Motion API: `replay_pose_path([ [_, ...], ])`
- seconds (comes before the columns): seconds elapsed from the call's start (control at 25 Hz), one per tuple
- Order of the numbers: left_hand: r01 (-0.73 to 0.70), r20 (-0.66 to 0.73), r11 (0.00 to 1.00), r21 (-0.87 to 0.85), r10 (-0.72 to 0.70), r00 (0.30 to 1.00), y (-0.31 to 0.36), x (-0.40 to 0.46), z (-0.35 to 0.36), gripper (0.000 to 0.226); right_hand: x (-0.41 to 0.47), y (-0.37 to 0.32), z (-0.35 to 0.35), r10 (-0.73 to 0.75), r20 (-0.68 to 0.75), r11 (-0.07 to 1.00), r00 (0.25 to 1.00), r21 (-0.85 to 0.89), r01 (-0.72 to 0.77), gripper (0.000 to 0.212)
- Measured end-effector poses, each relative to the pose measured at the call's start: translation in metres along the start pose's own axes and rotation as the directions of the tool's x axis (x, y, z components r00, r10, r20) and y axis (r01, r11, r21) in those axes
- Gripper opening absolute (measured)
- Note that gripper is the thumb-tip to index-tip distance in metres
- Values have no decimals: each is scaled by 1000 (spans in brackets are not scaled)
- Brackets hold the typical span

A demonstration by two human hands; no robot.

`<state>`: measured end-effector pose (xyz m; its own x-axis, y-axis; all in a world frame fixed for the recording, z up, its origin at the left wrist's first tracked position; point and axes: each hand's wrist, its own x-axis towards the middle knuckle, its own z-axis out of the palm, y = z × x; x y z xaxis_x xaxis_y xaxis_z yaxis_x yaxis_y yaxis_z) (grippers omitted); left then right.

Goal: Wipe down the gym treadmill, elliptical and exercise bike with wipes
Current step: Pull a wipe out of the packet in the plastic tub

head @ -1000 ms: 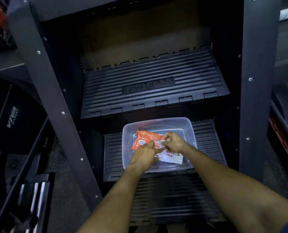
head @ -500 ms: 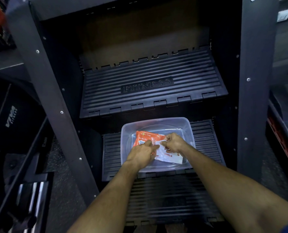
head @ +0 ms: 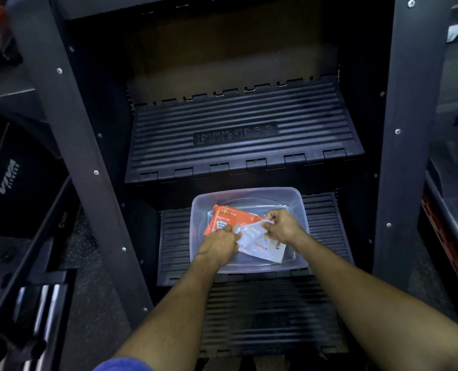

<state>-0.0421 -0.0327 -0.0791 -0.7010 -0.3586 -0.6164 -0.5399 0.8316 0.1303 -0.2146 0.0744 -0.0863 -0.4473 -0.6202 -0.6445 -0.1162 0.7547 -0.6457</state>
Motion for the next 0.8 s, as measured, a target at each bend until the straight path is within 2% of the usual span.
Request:
replay_pose_path([
  [0.2,37,-9,998,-55,-38,999,0,0,-1,40,-14,1,1,-40,5,991,999,-125,40,16],
  [0.48,73,-6,992,-105,-74,997,-3,1,1,34,-43,6,-9,-14,-112,989,994,-147,-2,14],
  [0.72,107,1,987,-119,-107,994,6,-4,-7,40,-67,4,-15,-55,-179,992,982,-124,33,16],
  [0.8,119,21,983,-137,-117,993,9,-8,-12,51,-73,1,-13,-74,-158,990,985,-134,53,16],
])
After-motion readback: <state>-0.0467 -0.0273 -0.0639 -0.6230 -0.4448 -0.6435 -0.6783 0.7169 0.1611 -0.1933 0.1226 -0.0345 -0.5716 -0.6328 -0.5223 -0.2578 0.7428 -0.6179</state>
